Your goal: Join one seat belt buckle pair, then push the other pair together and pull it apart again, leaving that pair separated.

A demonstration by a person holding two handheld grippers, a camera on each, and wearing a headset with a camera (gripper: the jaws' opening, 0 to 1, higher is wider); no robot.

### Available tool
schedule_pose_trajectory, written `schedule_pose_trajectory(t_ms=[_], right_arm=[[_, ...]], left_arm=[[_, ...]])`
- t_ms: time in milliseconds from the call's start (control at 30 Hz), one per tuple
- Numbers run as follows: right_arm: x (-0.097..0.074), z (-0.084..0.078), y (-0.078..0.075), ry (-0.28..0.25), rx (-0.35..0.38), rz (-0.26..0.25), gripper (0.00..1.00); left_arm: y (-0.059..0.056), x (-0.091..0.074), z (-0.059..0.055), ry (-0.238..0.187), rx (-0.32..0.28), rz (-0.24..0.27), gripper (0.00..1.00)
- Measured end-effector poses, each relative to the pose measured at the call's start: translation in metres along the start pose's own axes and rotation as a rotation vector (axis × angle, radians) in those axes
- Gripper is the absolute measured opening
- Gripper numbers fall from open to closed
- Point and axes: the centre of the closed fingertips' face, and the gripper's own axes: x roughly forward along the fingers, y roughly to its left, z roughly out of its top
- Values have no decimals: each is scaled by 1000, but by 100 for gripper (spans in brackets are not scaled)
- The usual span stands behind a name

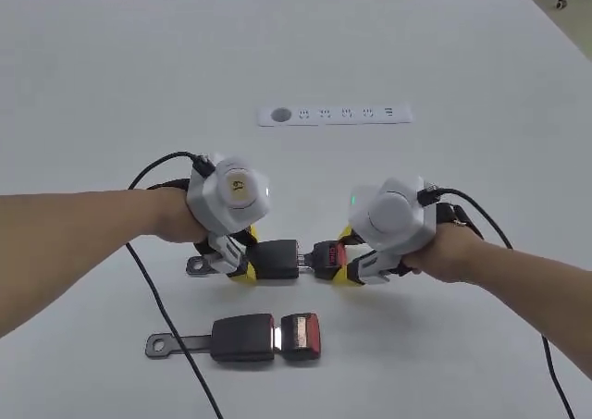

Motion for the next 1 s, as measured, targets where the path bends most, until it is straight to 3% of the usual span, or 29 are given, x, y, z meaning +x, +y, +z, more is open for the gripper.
schedule_pose_trajectory(t_ms=[300,400,433,1000], right_arm=[[1,3,-1,5,2,1,29],[5,11,3,-13,15,8,29],[7,10,5,8,-7,-4,29],[9,13,3,1,46,-8,27]], left_arm=[[1,0,-1,-3,1,0,30],[1,0,-1,-5,2,0,30],[1,0,-1,-5,2,0,30],[-2,-1,1,-8,42,3,29]])
